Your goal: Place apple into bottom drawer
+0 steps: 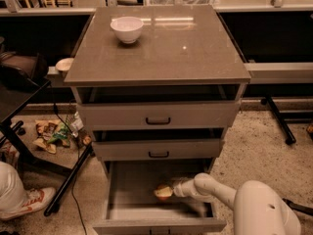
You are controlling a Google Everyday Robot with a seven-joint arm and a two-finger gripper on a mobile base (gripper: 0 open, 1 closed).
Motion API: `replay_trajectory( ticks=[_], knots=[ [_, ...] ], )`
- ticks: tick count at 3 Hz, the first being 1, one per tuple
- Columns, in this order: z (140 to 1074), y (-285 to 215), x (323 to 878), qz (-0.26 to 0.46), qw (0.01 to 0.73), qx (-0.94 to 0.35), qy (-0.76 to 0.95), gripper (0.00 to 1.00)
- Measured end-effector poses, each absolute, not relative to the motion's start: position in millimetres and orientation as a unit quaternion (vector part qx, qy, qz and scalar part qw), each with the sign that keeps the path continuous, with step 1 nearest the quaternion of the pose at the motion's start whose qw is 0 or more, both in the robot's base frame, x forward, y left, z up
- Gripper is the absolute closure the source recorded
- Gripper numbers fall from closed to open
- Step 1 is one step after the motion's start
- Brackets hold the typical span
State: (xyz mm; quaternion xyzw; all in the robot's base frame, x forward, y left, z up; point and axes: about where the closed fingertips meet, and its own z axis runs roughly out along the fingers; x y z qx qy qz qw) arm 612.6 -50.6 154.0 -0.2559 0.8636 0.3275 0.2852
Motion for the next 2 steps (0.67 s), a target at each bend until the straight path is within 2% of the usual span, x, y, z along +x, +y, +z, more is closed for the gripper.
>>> replay_trajectory(
  ticks=[2],
  knots=[
    [178,-75,612,0.309,0.303,-0.250,0.866,0.00]
  ],
)
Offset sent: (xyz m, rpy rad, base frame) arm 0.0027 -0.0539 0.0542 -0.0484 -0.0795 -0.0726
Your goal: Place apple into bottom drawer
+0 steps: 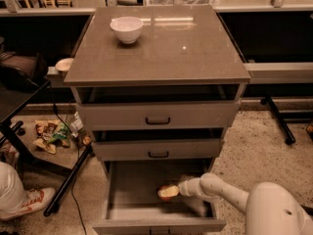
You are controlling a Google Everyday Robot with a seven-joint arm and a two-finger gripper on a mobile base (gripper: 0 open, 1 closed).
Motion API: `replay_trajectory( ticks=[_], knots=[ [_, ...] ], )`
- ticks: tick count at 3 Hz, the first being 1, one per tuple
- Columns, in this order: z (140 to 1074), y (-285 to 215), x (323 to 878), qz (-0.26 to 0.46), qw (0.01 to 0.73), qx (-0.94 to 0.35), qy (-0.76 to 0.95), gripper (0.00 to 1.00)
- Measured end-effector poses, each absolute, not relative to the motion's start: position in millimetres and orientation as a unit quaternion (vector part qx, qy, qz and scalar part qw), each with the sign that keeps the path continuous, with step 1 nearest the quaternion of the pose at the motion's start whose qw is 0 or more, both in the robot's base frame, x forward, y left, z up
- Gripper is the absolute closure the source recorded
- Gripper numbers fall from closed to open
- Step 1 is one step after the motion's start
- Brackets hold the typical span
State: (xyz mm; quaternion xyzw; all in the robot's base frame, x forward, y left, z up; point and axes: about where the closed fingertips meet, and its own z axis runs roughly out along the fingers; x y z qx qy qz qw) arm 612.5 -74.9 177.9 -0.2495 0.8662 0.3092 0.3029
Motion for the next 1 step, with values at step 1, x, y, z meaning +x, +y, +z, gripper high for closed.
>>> replay_trajectory(
  ticks=[1],
  knots=[
    [211.3,-100.3,612.2,0.288,0.322,-0.248,0.867,0.00]
  ],
)
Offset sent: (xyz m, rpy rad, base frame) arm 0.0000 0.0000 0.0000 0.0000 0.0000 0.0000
